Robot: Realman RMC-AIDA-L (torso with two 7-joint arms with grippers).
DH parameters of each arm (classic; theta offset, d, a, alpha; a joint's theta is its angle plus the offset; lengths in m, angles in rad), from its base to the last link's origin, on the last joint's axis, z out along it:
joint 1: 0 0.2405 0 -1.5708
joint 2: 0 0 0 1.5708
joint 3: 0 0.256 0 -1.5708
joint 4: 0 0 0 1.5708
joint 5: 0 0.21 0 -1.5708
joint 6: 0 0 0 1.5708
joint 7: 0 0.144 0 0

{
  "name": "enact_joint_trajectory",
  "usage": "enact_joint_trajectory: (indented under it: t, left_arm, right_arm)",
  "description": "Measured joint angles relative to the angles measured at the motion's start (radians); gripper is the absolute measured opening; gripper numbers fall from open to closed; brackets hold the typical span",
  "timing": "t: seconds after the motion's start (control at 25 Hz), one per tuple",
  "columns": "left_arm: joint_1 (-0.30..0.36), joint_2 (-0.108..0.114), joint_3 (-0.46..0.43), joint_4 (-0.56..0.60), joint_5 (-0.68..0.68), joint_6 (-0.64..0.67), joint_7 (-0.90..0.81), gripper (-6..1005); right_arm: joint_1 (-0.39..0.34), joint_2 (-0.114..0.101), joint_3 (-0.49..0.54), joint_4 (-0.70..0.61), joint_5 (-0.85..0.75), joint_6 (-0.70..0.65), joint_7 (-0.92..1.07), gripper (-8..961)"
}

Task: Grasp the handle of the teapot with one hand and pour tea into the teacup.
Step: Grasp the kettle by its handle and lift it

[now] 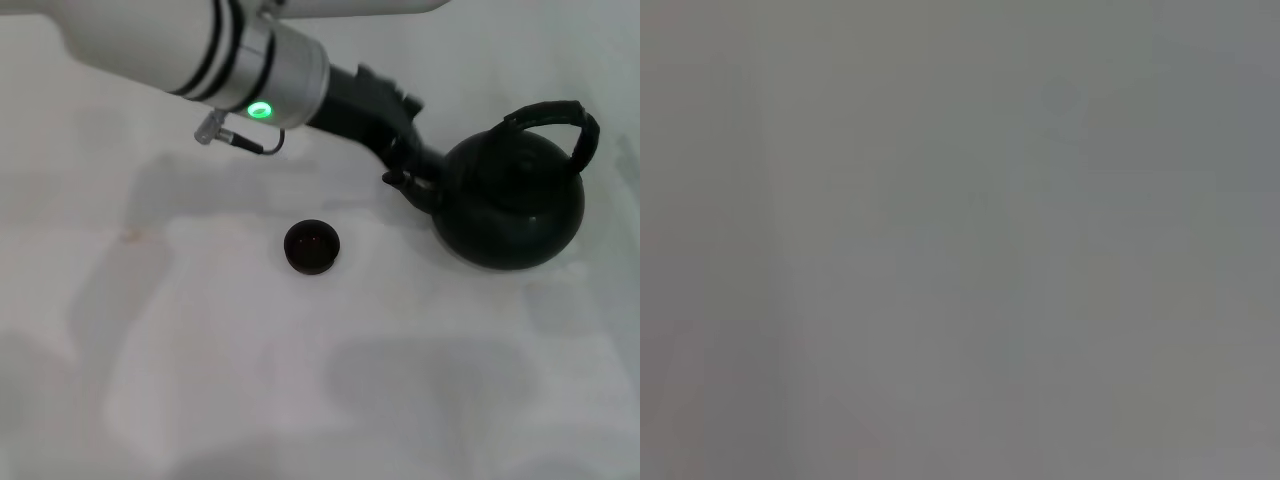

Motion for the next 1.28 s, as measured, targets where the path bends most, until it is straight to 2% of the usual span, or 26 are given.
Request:
enact_joint_trajectory:
  t: [0.28, 0.44, 0.56, 0.64, 0.68, 0.72, 0.8, 0.96, 1.12, 1.28]
  left_arm:
    - [0.127, 0.001, -0.128, -0.030, -0.291, 0.148, 0.249, 853]
    - [0.235, -0.001, -0.146, -0.068, -0.532, 0.275, 0.517, 851]
    - [0.299, -0.004, -0.146, -0.133, -0.789, 0.373, 0.693, 849]
    - [0.316, -0.004, -0.147, -0.235, -1.036, 0.393, 0.861, 849]
    - [0.318, -0.003, -0.146, -0.277, -1.117, 0.392, 0.916, 849]
    - [0.318, -0.002, -0.146, -0.354, -1.269, 0.373, 1.033, 848]
    - [0.315, -0.002, -0.146, -0.475, -1.481, 0.314, 1.218, 848]
    - [0.312, -0.006, -0.138, -0.656, -1.729, 0.171, 1.455, 847]
    - [0.308, -0.008, -0.135, -0.778, -1.851, 0.073, 1.535, 847]
    - [0.310, -0.007, -0.155, -0.831, -1.873, 0.058, 1.530, 847]
  right_arm:
    - [0.001, -0.006, 0.000, 0.001, 0.035, 0.000, 0.103, 874]
    - [0.002, -0.005, 0.002, 0.000, 0.059, 0.000, 0.119, 873]
    - [0.003, -0.006, -0.002, 0.001, 0.067, -0.002, 0.170, 873]
    - [0.003, -0.009, -0.009, 0.004, 0.059, -0.012, 0.236, 872]
    - [0.001, -0.011, -0.012, 0.007, 0.048, -0.017, 0.271, 872]
    - [-0.002, -0.012, -0.016, 0.010, 0.034, -0.024, 0.305, 872]
    - [-0.011, -0.014, -0.030, 0.019, -0.005, -0.042, 0.335, 873]
    - [-0.022, -0.016, -0.053, 0.071, -0.117, -0.124, 0.350, 874]
    - [-0.048, -0.012, -0.054, 0.110, -0.219, -0.243, 0.348, 872]
    - [-0.057, -0.010, -0.056, 0.108, -0.267, -0.250, 0.341, 870]
